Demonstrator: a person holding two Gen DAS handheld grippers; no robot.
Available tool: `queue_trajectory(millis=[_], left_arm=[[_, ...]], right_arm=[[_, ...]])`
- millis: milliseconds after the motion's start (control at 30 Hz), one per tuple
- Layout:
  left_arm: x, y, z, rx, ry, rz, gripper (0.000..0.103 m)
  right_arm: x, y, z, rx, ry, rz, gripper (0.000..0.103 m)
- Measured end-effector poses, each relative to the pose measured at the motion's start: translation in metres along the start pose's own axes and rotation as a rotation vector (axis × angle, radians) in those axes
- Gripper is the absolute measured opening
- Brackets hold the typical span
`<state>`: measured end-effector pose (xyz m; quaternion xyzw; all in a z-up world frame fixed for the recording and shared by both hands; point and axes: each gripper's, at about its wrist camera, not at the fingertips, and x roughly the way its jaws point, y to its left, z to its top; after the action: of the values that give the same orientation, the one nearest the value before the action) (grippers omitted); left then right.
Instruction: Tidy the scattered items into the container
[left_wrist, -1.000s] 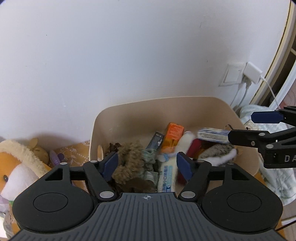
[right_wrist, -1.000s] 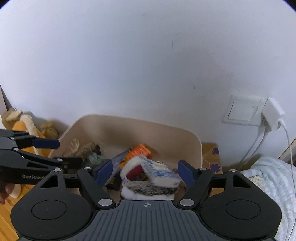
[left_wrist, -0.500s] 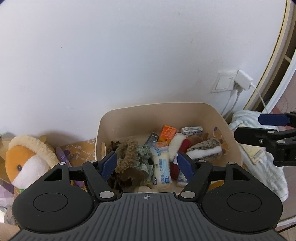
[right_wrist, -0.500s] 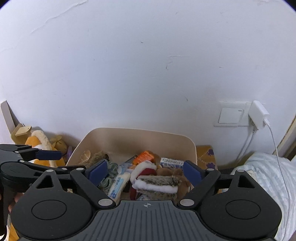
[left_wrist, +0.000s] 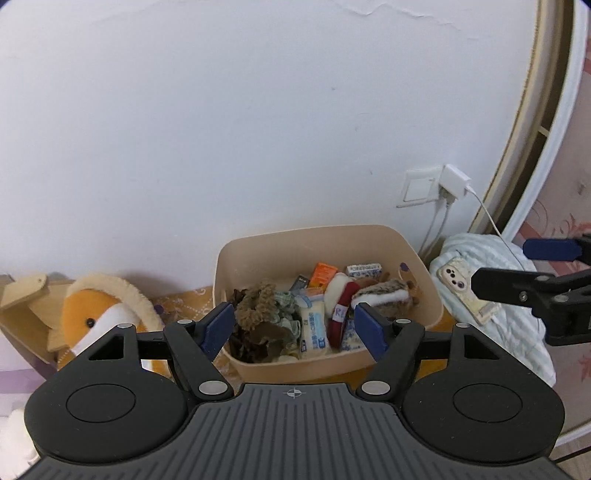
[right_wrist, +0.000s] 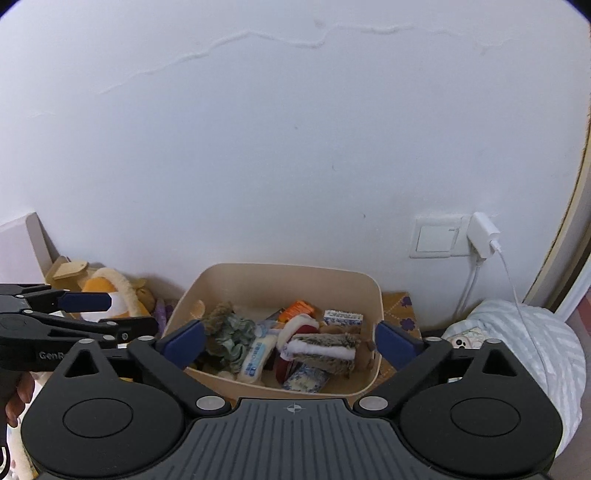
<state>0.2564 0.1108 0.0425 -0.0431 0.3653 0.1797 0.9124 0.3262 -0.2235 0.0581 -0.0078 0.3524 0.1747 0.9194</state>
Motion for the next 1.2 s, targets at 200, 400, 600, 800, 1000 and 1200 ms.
queue_trajectory(millis=[200, 400, 600, 800, 1000, 1200], left_arm=[[-0.037, -0.010, -0.016, 0.069, -0.027, 0.004, 0.073], [-0.072, -0.019, -0.034, 0.118, -0.043, -0.002, 0.073], [-0.112, -0.028, -0.050, 0.170, -0.063, -0.010, 0.076], [-0.147, -0.033, -0.067, 0.207, -0.062, -0.020, 0.079], [-0.171, -0.034, -0.089, 0.210, -0.029, -0.037, 0.080], [-0.178, -0.031, -0.109, 0.173, 0.038, -0.048, 0.080]], right_arm=[[-0.034, 0.015, -0.015, -0.001, -0.013, -0.020, 0.102], [-0.065, 0.023, -0.033, 0.032, -0.015, -0.025, 0.102], [-0.094, 0.034, -0.052, 0.047, -0.022, -0.058, 0.103], [-0.120, 0.048, -0.077, 0.064, 0.003, -0.069, 0.103], [-0.142, 0.059, -0.099, 0.085, 0.042, -0.084, 0.103], [-0.157, 0.066, -0.117, 0.086, 0.084, -0.106, 0.103]])
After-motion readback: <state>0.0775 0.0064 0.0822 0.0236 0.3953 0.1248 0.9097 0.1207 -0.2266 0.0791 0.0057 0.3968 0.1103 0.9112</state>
